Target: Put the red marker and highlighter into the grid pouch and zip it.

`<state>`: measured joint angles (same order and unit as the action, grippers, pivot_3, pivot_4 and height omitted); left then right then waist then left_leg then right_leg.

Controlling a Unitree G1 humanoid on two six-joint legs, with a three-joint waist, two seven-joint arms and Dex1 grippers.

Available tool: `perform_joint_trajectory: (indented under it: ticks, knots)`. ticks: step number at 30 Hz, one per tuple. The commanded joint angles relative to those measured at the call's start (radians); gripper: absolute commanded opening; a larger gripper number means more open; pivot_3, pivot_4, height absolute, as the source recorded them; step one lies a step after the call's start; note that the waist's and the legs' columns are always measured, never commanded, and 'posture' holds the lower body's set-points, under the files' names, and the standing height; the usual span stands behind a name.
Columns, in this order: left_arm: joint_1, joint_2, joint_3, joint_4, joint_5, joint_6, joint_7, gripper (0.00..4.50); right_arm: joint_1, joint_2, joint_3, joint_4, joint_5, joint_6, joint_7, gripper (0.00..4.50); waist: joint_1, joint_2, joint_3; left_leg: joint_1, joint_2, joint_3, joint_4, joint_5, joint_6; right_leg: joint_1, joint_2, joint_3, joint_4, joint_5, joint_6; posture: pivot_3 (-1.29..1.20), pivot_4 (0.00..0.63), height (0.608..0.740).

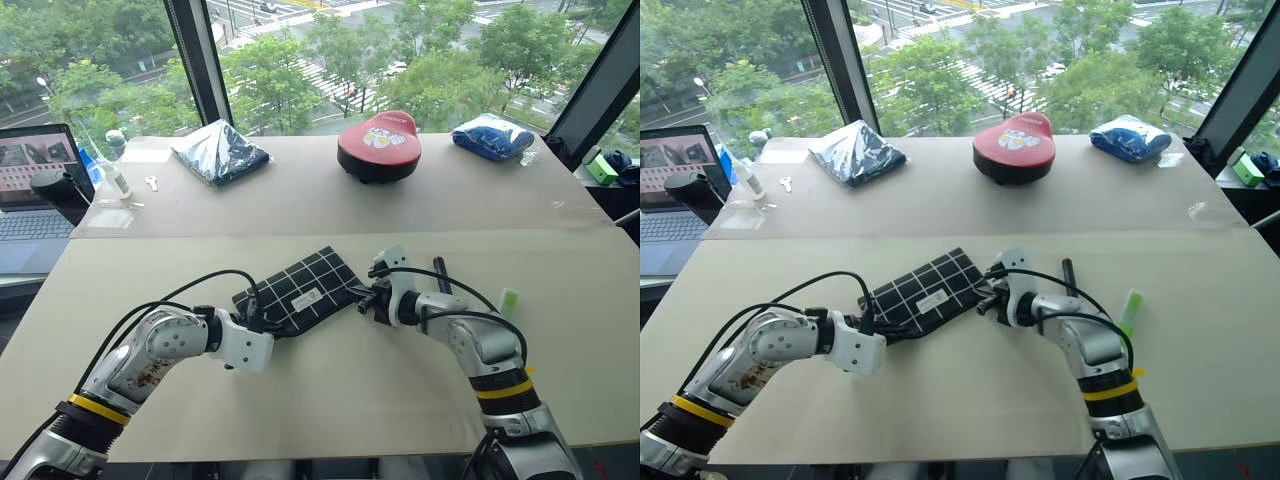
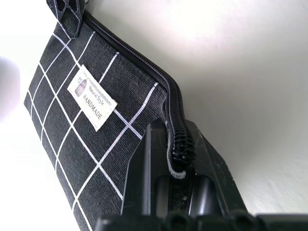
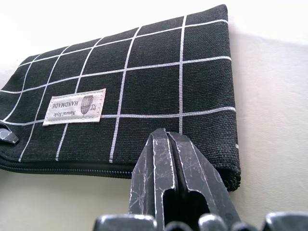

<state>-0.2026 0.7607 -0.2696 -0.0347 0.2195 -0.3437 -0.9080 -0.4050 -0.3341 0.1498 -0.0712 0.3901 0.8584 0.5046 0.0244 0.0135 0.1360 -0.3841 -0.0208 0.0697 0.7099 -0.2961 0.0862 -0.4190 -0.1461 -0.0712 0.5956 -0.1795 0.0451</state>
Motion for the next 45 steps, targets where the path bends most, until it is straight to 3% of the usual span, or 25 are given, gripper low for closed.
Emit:
perform_joint_trajectory:
  ticks: [1, 5, 9, 13, 16, 18, 22, 27, 45]
  knots:
    - [-0.002, -0.006, 0.004, 0.072, -0.012, 0.019, 0.006, 0.00, 0.033, -0.014, -0.020, 0.028, -0.021, 0.016, -0.017, 1.12, 0.000, 0.000, 0.000, 0.000, 0.000, 0.000, 0.000, 0.000, 0.000, 0.000, 0.000, 0.000, 0.000, -0.001, 0.001, 0.00, 0.150, 0.740]
    - [-0.011, -0.021, 0.015, 0.114, -0.018, 0.002, 0.038, 0.00, -0.005, -0.019, -0.118, -0.018, 0.064, 0.058, -0.004, 2.46, 0.000, 0.000, 0.001, -0.002, 0.000, 0.000, 0.000, 0.000, -0.001, -0.002, 0.000, 0.000, 0.000, -0.003, 0.005, 0.00, 0.150, 0.740]
    - [-0.030, -0.076, 0.039, 0.122, -0.062, 0.023, 0.081, 0.00, -0.082, -0.056, -0.324, -0.082, 0.290, 0.199, 0.046, 3.77, 0.000, -0.001, 0.005, -0.006, 0.000, 0.000, 0.000, 0.000, 0.000, -0.005, -0.001, 0.000, -0.001, 0.002, -0.003, 0.00, 0.150, 0.740]
    - [-0.055, -0.145, 0.074, 0.079, -0.129, 0.111, 0.108, 0.00, -0.105, -0.168, -0.410, -0.078, 0.309, 0.187, 0.074, 3.77, 0.003, 0.001, 0.008, -0.013, 0.000, 0.000, 0.000, 0.002, 0.003, -0.009, -0.001, -0.001, -0.001, 0.003, -0.003, 0.00, 0.150, 0.740]
    - [-0.084, -0.196, 0.094, 0.026, -0.149, 0.193, 0.140, 0.00, -0.054, -0.281, -0.352, -0.063, 0.197, 0.096, 0.097, 3.77, 0.001, -0.004, 0.011, -0.017, 0.000, -0.001, 0.000, 0.005, 0.008, -0.011, 0.001, -0.004, 0.000, 0.003, -0.004, 0.00, 0.150, 0.740]
    - [-0.095, -0.219, 0.097, -0.008, -0.169, 0.246, 0.141, 0.00, -0.036, -0.293, -0.309, -0.055, 0.161, 0.068, 0.097, 3.77, -0.004, -0.006, 0.012, -0.022, 0.000, 0.000, 0.000, 0.006, 0.007, -0.014, 0.001, -0.005, -0.001, 0.002, -0.003, 0.00, 0.150, 0.740]
    - [-0.104, -0.233, 0.091, -0.067, -0.185, 0.315, 0.131, 0.00, -0.056, -0.241, -0.200, 0.002, 0.068, 0.014, 0.055, 3.77, -0.027, -0.009, 0.014, -0.025, -0.002, 0.005, 0.000, 0.010, 0.002, -0.018, 0.002, -0.004, -0.001, 0.003, -0.003, 0.00, 0.150, 0.740]
    - [-0.102, -0.227, 0.082, -0.105, -0.182, 0.346, 0.127, 0.00, -0.135, -0.163, -0.158, 0.060, 0.028, -0.018, 0.038, 3.77, -0.033, -0.012, 0.017, -0.025, -0.001, 0.005, 0.000, 0.009, 0.003, -0.018, 0.002, -0.004, -0.001, 0.002, -0.002, 0.00, 0.150, 0.740]
    - [-0.080, -0.216, 0.082, -0.138, -0.174, 0.352, 0.135, 0.00, -0.250, -0.052, -0.151, 0.260, -0.039, -0.077, 0.030, 3.77, -0.028, -0.012, 0.017, -0.025, -0.001, 0.005, 0.000, 0.010, 0.002, -0.018, 0.003, -0.004, 0.000, 0.002, -0.002, 0.00, 0.150, 0.740]
